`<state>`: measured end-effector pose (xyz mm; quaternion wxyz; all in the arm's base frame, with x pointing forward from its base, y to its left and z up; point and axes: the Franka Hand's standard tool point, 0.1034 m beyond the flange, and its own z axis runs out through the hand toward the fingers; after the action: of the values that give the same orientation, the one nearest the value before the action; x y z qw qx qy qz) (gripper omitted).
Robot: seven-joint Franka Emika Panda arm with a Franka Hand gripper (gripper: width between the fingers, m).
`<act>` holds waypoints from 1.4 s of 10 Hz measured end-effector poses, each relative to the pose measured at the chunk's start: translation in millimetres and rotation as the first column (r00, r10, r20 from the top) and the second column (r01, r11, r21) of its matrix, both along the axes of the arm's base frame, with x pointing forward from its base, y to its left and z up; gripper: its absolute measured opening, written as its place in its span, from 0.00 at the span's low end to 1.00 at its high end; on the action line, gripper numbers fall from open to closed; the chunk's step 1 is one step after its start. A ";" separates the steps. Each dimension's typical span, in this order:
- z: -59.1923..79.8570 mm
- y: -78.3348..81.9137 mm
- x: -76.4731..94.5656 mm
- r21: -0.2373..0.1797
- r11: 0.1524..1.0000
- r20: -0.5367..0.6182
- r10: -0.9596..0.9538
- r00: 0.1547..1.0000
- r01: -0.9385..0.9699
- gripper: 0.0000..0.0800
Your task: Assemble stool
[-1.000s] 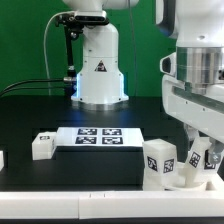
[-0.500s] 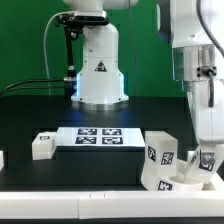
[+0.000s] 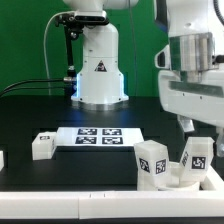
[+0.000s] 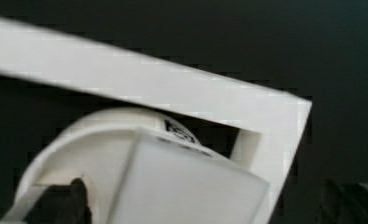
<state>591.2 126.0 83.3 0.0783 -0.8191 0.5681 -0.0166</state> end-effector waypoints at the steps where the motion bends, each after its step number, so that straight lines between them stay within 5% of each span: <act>1: 2.1 3.6 -3.7 -0.017 0.993 0.010 0.120 0.993 -0.119 0.80; 6: 3.9 1.7 -3.5 -0.084 0.861 0.031 0.505 0.863 -0.501 0.81; 9: 19.5 1.6 2.5 -0.206 0.455 0.006 0.886 0.463 -0.867 0.81; 14: 18.7 -0.9 2.8 -0.246 0.040 -0.085 0.994 0.063 -0.968 0.81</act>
Offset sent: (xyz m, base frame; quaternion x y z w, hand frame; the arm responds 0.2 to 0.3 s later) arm 0.0000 0.0000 0.0000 0.0000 0.0000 -0.1296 0.9916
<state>594.0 125.1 102.0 0.0007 -0.9851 -0.1565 -0.0711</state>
